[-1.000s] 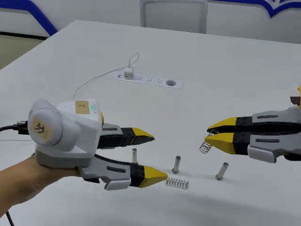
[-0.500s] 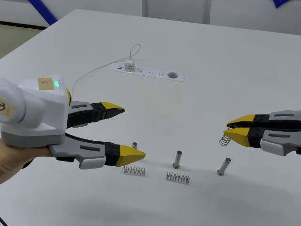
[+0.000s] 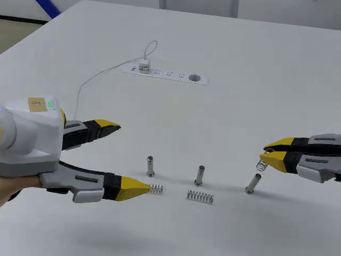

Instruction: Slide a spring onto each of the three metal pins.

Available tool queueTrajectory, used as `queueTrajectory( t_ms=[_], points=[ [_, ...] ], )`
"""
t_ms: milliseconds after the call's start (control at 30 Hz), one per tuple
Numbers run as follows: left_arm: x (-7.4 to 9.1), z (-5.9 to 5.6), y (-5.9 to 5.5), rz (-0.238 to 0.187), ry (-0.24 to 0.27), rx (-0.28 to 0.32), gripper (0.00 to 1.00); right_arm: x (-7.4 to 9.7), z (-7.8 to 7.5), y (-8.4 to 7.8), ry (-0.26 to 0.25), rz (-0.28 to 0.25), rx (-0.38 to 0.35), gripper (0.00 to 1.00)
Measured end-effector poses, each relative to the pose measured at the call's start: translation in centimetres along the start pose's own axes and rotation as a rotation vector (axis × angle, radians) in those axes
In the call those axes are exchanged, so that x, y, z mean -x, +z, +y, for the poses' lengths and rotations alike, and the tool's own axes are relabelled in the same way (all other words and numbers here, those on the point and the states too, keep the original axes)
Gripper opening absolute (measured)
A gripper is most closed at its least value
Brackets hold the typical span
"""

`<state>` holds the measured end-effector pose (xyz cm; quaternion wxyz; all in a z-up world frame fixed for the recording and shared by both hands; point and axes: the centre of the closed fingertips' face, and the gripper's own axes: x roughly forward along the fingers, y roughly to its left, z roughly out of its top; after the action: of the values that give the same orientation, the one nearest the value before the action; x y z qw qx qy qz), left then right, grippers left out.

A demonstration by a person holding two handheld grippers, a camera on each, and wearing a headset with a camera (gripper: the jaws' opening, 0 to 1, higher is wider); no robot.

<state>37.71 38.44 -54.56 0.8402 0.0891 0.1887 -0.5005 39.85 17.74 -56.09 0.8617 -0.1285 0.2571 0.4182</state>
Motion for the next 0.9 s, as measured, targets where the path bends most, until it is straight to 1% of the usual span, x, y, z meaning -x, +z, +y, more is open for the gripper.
queueTrajectory(
  t_ms=[67,133,200,267,300,333,400,500,600,667,700,733,800,900],
  points=[
    [0.1,0.1,-0.2,-0.005,0.01,0.013,0.88,-0.1,0.0,-0.4,0.001,0.002,-0.018,0.1],
    [0.3,0.1,-0.6,0.001,0.013,0.02,0.89,-0.2,0.0,-0.6,0.0,0.006,-0.026,0.1],
    [0.4,0.3,-1.3,0.02,0.018,0.026,0.89,-0.2,0.0,-0.8,0.0,0.008,-0.033,0.1],
    [0.5,0.3,-1.6,0.023,0.023,0.031,0.89,-0.4,0.0,-0.9,0.001,0.007,-0.037,0.1],
    [0.6,0.3,-1.6,0.021,0.025,0.038,0.89,-0.5,0.1,-1.1,0.0,0.015,-0.029,0.1],
    [0.6,0.3,-1.6,0.017,0.026,0.044,0.89,-0.6,0.1,-1.3,-0.004,0.023,-0.018,0.1],
    [0.6,0.2,-1.4,0.007,0.02,0.056,0.89,-0.9,0.2,-1.6,-0.001,0.031,-0.02,0.1],
    [0.3,0.4,-1.1,0.007,0.025,0.047,0.89,-1.1,0.2,-1.9,-0.004,0.035,-0.022,0.1],
    [0.1,0.5,-0.4,-0.015,0.028,0.055,0.88,-1.3,0.3,-2.1,-0.004,0.032,-0.02,0.1],
    [0.0,0.6,-0.2,-0.026,0.035,0.064,0.88,-1.5,0.3,-2.5,-0.007,0.039,-0.022,0.1],
    [0.0,0.7,0.0,-0.041,0.042,0.074,0.88,-1.5,0.2,-2.7,-0.011,0.04,-0.021,0.1],
    [0.0,0.7,0.1,-0.045,0.042,0.078,0.88,-1.6,0.2,-2.9,-0.009,0.042,-0.02,0.1],
    [0.0,0.7,0.0,-0.043,0.041,0.084,0.88,-1.7,0.3,-3.1,-0.014,0.038,-0.026,0.1],
    [0.0,0.7,-0.3,-0.028,0.039,0.079,0.88,-2.0,0.4,-3.3,-0.02,0.035,-0.029,0.11]
  ],
)
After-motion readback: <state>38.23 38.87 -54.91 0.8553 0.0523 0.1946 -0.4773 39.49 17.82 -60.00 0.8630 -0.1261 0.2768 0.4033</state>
